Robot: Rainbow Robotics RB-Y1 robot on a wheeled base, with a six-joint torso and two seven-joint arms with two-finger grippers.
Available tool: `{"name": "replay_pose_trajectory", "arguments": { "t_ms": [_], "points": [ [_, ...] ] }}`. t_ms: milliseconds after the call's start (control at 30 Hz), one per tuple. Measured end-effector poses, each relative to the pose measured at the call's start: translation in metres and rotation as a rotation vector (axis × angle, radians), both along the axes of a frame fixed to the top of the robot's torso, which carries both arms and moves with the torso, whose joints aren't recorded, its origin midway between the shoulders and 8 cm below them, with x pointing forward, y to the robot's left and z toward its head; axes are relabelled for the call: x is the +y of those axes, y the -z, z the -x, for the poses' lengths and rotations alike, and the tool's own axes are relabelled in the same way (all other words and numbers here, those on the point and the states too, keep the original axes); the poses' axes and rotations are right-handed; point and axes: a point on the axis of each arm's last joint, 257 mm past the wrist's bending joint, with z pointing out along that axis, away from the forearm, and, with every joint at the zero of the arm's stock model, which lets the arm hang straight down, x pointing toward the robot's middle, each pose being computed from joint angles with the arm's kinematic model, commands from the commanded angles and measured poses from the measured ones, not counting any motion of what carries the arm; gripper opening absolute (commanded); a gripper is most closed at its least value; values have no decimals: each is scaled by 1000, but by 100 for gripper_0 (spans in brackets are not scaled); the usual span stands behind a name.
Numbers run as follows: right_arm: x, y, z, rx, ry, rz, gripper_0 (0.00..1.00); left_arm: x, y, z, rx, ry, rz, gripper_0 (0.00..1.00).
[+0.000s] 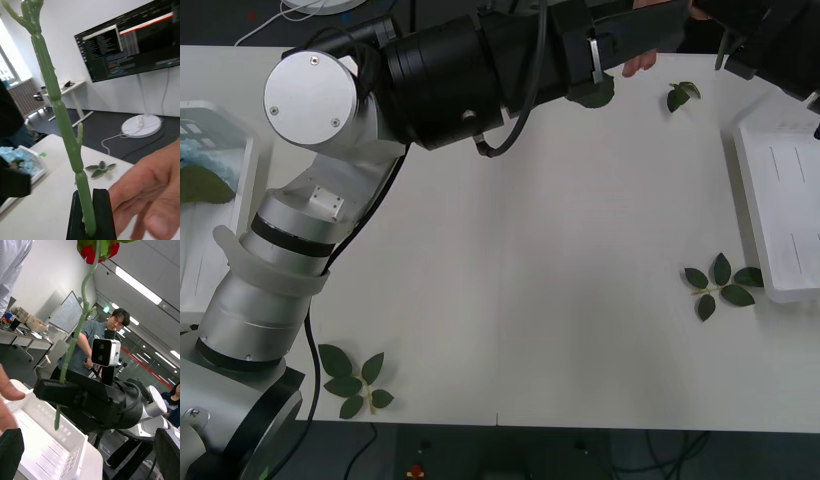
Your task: Place the red flowers into the right box and the blue flowers into the left box. If a person shows an open palm, hand one flower to the person first, then continue sorting.
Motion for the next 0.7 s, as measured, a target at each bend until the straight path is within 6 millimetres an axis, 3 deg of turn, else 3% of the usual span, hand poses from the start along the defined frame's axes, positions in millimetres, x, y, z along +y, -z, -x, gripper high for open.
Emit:
{"name": "replay_pose_trajectory", "arguments": {
  "t_ms": [400, 700],
  "points": [
    [-50, 12, -43, -132, 220, 197, 0, -1, 1, 1, 0, 2, -2, 100],
    [-54, 6, -64, -187, 277, 224, 0, -1, 1, 1, 0, 2, -2, 100]
  ]
}}
